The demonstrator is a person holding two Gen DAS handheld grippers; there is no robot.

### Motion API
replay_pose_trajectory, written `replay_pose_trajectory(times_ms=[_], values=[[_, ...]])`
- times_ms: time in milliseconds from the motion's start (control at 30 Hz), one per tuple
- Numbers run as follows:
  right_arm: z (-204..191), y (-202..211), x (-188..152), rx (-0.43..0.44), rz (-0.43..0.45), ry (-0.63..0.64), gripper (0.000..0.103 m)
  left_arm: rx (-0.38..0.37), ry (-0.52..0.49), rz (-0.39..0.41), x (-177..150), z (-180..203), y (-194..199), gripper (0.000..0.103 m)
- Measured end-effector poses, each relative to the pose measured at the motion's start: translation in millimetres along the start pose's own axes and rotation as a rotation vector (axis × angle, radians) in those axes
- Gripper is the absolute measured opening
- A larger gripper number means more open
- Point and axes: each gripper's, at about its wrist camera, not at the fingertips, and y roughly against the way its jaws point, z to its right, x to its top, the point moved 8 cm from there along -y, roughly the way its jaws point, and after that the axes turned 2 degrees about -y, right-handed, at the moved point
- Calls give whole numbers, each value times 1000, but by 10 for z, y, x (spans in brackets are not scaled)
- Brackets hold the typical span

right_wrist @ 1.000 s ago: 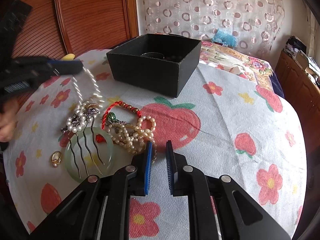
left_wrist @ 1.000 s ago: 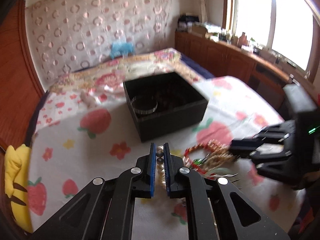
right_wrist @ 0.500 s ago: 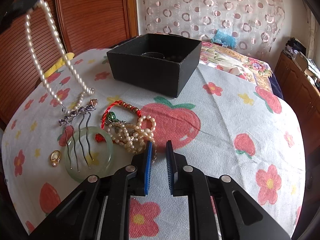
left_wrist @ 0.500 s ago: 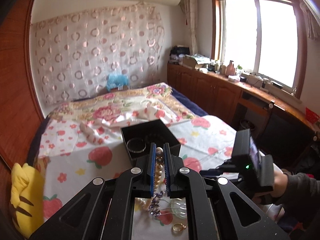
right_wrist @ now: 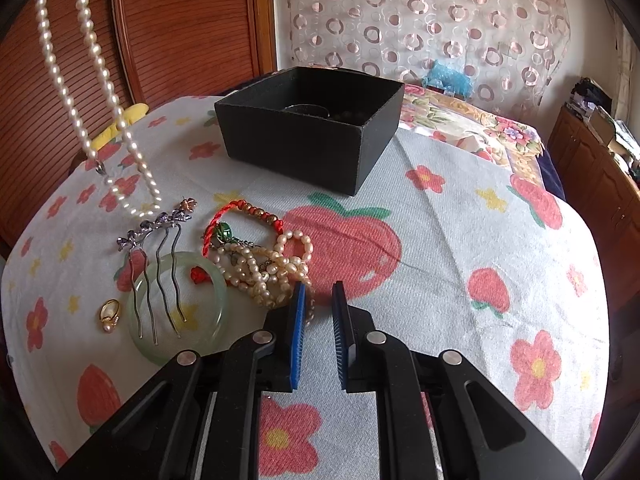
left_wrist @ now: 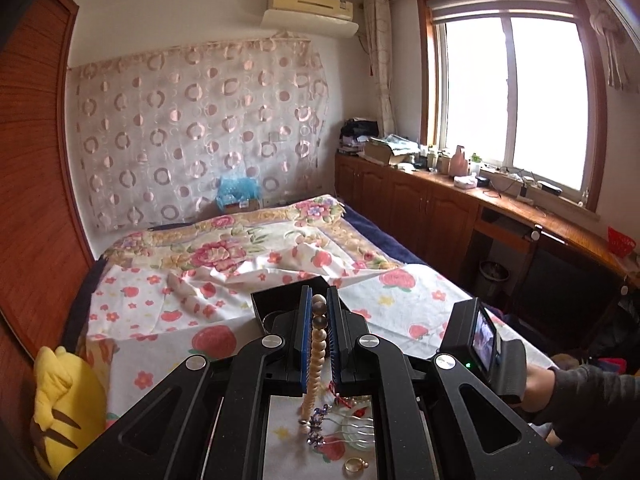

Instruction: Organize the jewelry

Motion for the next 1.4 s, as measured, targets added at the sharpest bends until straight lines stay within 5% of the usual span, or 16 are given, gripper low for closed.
replay_pose_trajectory(times_ms=[233, 767, 1400], values=[[1, 78, 51, -26, 6, 25, 4, 18, 0, 16, 34, -34, 95, 7], [-26, 1167, 809, -38, 236, 70, 4, 65, -7, 35, 169, -114, 126, 7], [-150, 1827, 1446, -29, 394, 103, 4, 39, -3, 43, 259, -115, 40, 7]])
